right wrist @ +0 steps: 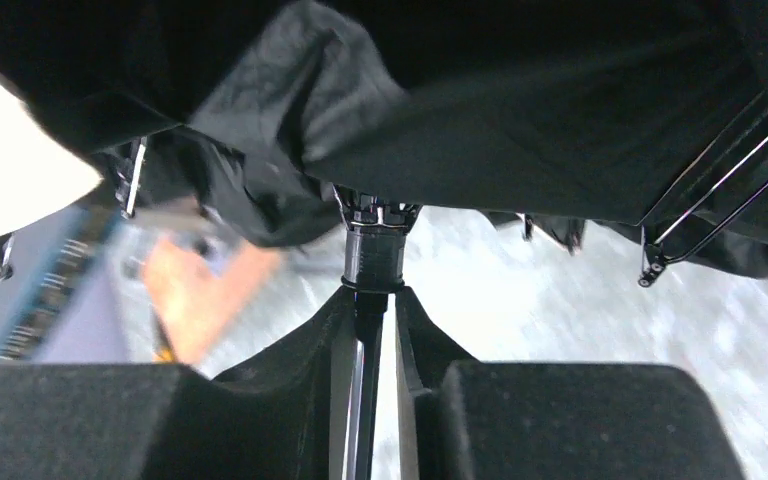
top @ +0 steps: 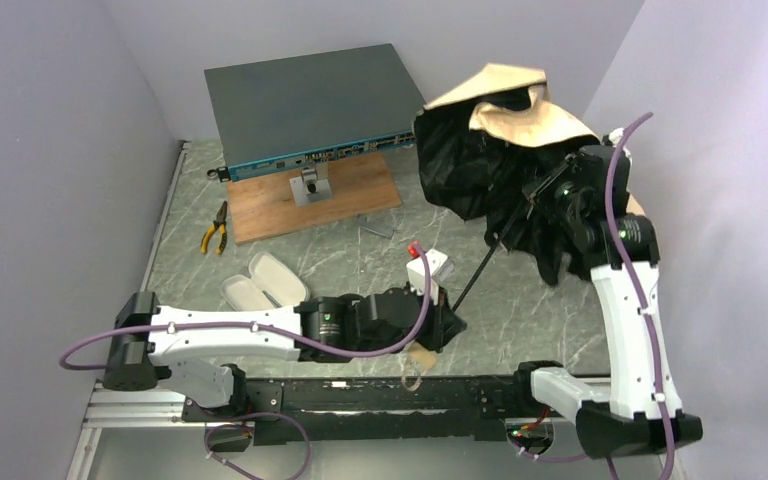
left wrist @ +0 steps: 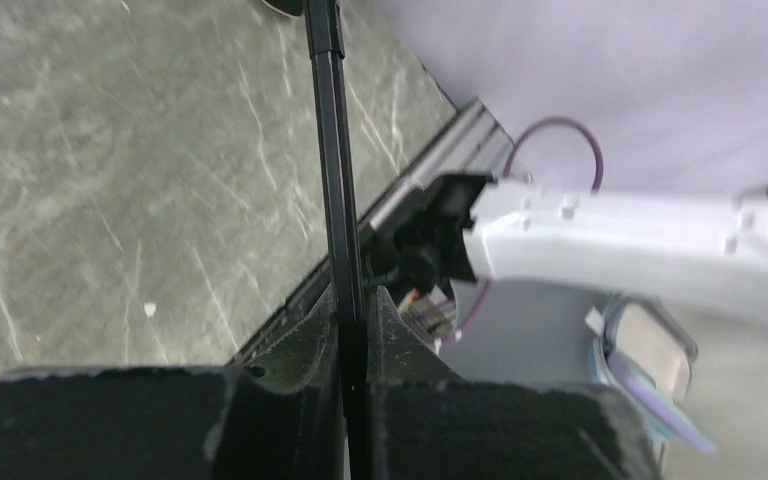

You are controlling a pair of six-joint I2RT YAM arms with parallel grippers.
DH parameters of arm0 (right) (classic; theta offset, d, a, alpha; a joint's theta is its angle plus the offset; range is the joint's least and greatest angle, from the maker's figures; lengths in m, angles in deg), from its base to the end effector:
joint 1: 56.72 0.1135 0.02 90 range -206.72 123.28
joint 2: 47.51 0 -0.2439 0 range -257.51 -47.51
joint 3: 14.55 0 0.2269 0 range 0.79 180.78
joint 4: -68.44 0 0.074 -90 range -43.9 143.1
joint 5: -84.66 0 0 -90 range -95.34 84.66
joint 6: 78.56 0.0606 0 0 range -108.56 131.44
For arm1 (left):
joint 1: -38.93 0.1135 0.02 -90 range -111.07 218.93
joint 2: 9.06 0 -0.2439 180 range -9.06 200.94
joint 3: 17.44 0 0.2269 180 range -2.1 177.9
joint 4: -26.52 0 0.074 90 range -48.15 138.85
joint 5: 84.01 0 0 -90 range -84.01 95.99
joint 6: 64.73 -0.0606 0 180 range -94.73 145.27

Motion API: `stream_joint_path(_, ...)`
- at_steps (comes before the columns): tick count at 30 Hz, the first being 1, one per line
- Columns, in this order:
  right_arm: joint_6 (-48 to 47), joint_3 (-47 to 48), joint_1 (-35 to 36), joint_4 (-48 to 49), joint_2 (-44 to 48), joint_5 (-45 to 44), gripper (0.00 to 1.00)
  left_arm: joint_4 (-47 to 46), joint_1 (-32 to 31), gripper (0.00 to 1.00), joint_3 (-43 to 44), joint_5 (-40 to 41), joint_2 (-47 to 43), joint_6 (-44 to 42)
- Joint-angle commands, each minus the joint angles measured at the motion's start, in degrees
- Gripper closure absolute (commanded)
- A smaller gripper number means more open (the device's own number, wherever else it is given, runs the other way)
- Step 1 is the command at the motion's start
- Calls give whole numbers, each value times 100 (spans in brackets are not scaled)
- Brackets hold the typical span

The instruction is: Open the umbrella

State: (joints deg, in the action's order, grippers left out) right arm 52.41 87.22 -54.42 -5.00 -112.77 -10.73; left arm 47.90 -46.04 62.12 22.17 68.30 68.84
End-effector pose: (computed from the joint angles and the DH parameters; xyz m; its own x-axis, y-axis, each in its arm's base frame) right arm 0.2077 0.0026 0.3893 -0.4303 0.6360 -0.6406 0.4201 0.7692 0.4815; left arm 0.0447 -0.3155 0.3168 -0.6644 -0.0016 -0.7474 0.6566 0.4765 -0.5847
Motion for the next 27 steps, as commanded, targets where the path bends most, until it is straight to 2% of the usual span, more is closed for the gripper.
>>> stream_joint_path(1,510,-978,-451,8243,416,-1563,78,213,-678,100,765,-1641,50,-900)
stream_joint_path(6,693,-1939,-442,8047,1015,-1477,77,184,-667,100,1260,-1645,275,-1223)
stream_joint_path(9,576,-2043,-442,8220,1011,-1789,77,81,-748,100,1334,-1835,293,-1512)
stream_joint_path(17,424,-884,-450,8987,79,-2465,76,390,-1212,100,1583,-1964,253,-2189)
stream_joint_path(22,399,-701,-445,10136,-418,-2769,75,630,-1406,100,1645,-2108,322,-2317)
stream_joint_path(27,164,-223,-443,10234,-754,-2732,75,950,-1526,100,1452,-1918,315,-2262)
